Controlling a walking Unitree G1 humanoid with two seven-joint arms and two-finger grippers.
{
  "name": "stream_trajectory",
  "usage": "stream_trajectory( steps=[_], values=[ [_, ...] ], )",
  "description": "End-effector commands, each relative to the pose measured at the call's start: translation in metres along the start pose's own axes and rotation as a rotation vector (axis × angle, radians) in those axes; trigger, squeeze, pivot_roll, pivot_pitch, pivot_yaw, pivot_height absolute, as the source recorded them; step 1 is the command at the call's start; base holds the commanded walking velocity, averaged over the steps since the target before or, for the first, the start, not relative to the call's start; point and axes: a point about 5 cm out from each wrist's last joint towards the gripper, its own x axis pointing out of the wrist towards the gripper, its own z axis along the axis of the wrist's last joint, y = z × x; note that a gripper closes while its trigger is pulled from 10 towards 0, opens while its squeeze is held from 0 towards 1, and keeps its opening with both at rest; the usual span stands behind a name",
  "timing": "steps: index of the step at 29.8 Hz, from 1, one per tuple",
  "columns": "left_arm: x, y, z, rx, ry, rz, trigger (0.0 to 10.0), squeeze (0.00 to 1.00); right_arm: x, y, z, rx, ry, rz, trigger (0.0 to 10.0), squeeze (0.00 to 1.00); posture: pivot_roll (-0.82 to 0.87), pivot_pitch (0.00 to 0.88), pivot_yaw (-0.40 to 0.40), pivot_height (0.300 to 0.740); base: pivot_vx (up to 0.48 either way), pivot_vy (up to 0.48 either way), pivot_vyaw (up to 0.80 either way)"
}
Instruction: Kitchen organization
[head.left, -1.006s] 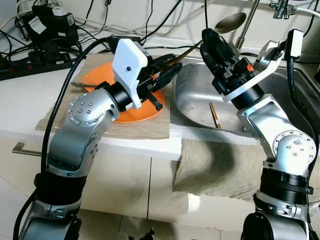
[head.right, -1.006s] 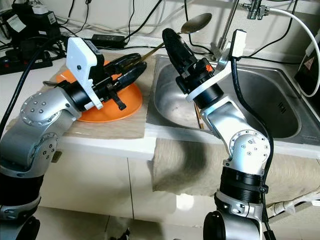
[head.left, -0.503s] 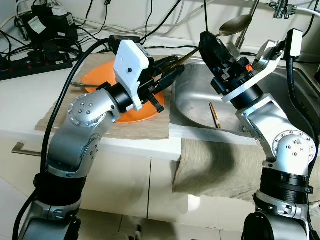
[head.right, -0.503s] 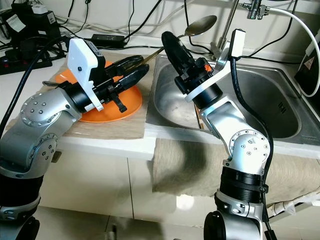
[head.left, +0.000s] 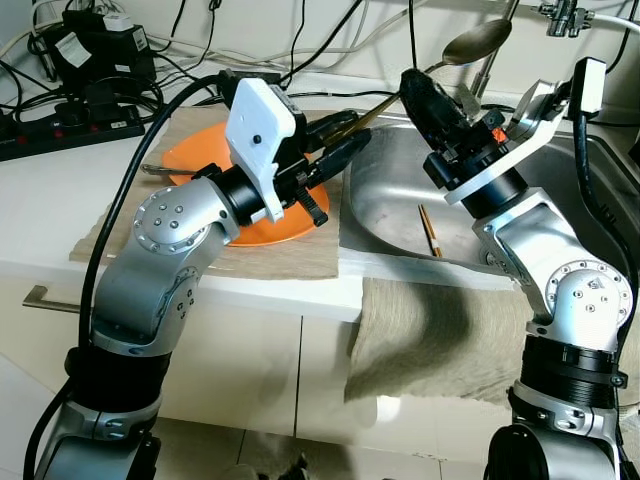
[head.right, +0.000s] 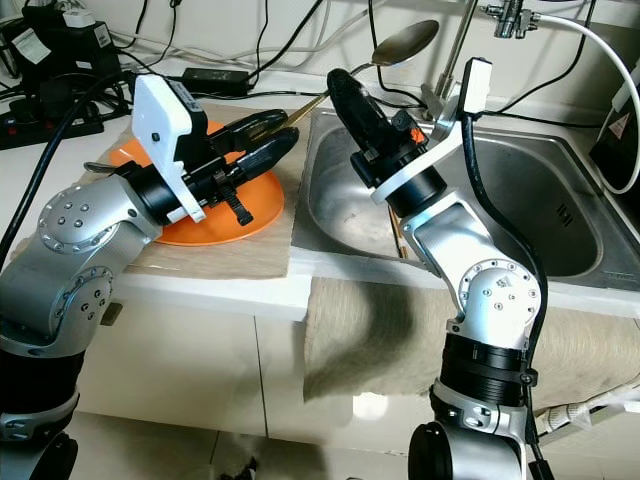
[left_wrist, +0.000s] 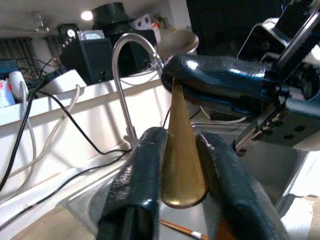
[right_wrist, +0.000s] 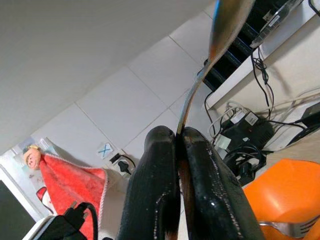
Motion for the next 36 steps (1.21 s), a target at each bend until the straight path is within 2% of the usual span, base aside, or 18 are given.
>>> stream_trajectory(
  steps=[1,6,12,13,14,15,16,17,21,22,23,24,25,28,32,36],
  values=[
    [-0.001,-0.001,0.001,-0.006,0.007,-0.023,10.0,1.0,0.0,0.001,0.008,-0.023,-0.027,-0.004,0.0,0.0,-0.03,0.0,-0.022,0.74,0.0,0.0,0.0],
    [-0.001,-0.001,0.0,-0.019,0.006,-0.027,10.0,1.0,0.0,-0.002,0.013,-0.034,-0.051,-0.026,0.0,0.0,-0.03,0.0,-0.02,0.74,0.0,0.0,0.0],
    [-0.001,0.002,0.001,0.006,0.013,-0.007,10.0,1.0,0.0,-0.008,0.023,-0.07,-0.091,-0.061,0.0,0.0,-0.03,0.0,-0.017,0.74,0.0,0.0,0.0],
    [-0.002,0.005,0.0,0.017,0.021,0.016,10.0,0.3,0.001,-0.016,0.03,-0.117,-0.112,-0.122,0.0,0.0,-0.03,0.0,-0.015,0.74,0.0,0.0,0.0],
    [-0.003,0.008,-0.001,0.025,0.026,0.031,10.0,0.3,0.001,-0.021,0.035,-0.151,-0.127,-0.166,0.0,0.0,-0.03,0.0,-0.015,0.74,0.0,0.0,0.0],
    [-0.003,0.01,-0.002,0.034,0.035,0.045,10.0,0.0,0.001,-0.029,0.04,-0.212,-0.128,-0.226,0.0,0.0,-0.03,0.0,-0.015,0.74,0.0,0.0,0.0],
    [-0.003,0.01,-0.002,0.034,0.035,0.045,10.0,0.0,0.001,-0.029,0.04,-0.212,-0.128,-0.226,0.0,0.0,-0.03,0.0,-0.015,0.74,0.0,0.0,0.0],
    [-0.004,0.011,-0.003,0.039,0.041,0.053,10.0,0.0,0.001,-0.033,0.043,-0.254,-0.127,-0.263,0.0,0.0,-0.03,0.0,-0.015,0.74,0.0,0.0,0.0],
    [-0.009,0.028,-0.011,0.085,0.125,0.134,10.0,0.0,0.008,-0.069,0.061,-0.539,-0.062,-0.457,0.0,0.0,-0.04,0.0,0.004,0.74,0.0,0.0,0.0],
    [-0.009,0.028,-0.011,0.085,0.125,0.134,10.0,0.0,0.008,-0.069,0.061,-0.539,-0.062,-0.457,0.0,0.0,-0.04,0.0,0.004,0.74,0.0,0.0,0.0],
    [-0.009,0.025,-0.019,0.11,0.192,0.107,10.0,0.0,0.013,-0.082,0.061,-0.634,0.005,-0.489,4.3,0.0,-0.04,0.0,0.006,0.74,0.0,0.0,0.0],
    [-0.009,0.025,-0.019,0.11,0.192,0.107,10.0,0.0,0.013,-0.082,0.061,-0.634,0.005,-0.489,4.3,0.0,-0.04,0.0,0.006,0.74,0.0,0.0,0.0],
    [-0.009,0.021,-0.024,0.115,0.224,0.08,10.0,0.0,0.015,-0.091,0.058,-0.685,0.065,-0.53,10.0,0.0,-0.04,0.0,0.011,0.74,0.0,0.0,0.0],
    [-0.008,0.011,-0.037,0.114,0.293,0.032,10.0,0.0,0.01,-0.119,0.051,-0.897,0.282,-0.694,10.0,0.0,-0.04,0.015,0.015,0.74,0.0,0.0,0.0],
    [-0.008,0.01,-0.036,0.083,0.287,0.04,10.0,0.0,0.005,-0.128,0.045,-0.919,0.35,-0.728,10.0,0.0,-0.03,0.034,0.013,0.74,0.0,0.0,0.0],
    [-0.011,0.0,-0.029,0.02,0.254,-0.028,10.0,0.0,-0.017,-0.15,0.025,-1.003,0.55,-0.789,10.0,0.0,-0.02,0.044,-0.004,0.74,0.0,0.0,0.0]
  ],
)
